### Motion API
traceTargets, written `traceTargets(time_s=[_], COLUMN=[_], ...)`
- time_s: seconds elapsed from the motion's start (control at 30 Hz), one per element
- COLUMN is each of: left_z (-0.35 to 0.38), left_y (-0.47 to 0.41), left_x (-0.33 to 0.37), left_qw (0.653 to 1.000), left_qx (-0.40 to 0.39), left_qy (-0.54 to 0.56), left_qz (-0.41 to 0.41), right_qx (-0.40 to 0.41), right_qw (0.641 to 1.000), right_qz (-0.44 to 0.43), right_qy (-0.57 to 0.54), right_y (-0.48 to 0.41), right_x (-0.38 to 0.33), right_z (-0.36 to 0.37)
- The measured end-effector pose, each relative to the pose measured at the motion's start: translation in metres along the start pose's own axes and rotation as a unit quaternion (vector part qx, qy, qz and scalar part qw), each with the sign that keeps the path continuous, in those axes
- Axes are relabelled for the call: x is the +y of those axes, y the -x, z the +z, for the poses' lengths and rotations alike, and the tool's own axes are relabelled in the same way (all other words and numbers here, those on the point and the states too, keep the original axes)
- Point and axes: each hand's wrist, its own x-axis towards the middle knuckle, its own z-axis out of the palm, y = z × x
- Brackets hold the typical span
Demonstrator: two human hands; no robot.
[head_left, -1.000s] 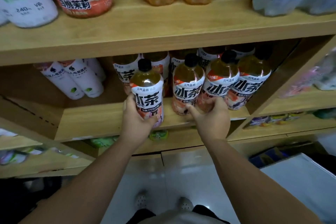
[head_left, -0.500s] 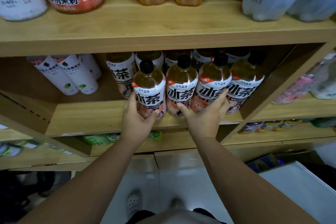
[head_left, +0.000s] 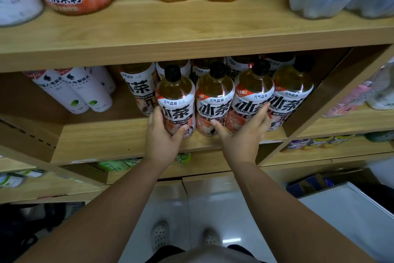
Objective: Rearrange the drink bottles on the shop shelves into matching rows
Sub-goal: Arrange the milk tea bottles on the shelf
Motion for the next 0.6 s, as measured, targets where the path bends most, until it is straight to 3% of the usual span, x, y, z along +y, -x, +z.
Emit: traceTargets(time_s=[0.2, 0.27, 0.4, 0.6], left_z=[-0.012, -0.021, -0.05, -0.119], left_y=[-0.001, 0.003, 0.021, 0.033], left_x=[0.001, 0.002, 0.019, 0.082], left_qw=[0.998, 0.998, 0.998, 0.964], left_qx=[-0.055, -0.052, 0.051, 0.208], left_qy=[0.034, 0.029, 0.042, 0.057], left_qz=[-0.025, -0.024, 0.017, 0.158], right_qx=[-0.003, 0.019, 0.055, 0.048], right_qw=[1.0, 0.999, 0.981, 0.911], right_qz=[0.006, -0.026, -0.174, -0.383], right_qy=[-0.007, -0.017, -0.064, -0.144], right_y=[0.001, 0.007, 0.023, 0.031], right_x=[-0.005, -0.01, -0.04, -0.129], right_z=[-0.009, -0.018, -0.037, -0.056])
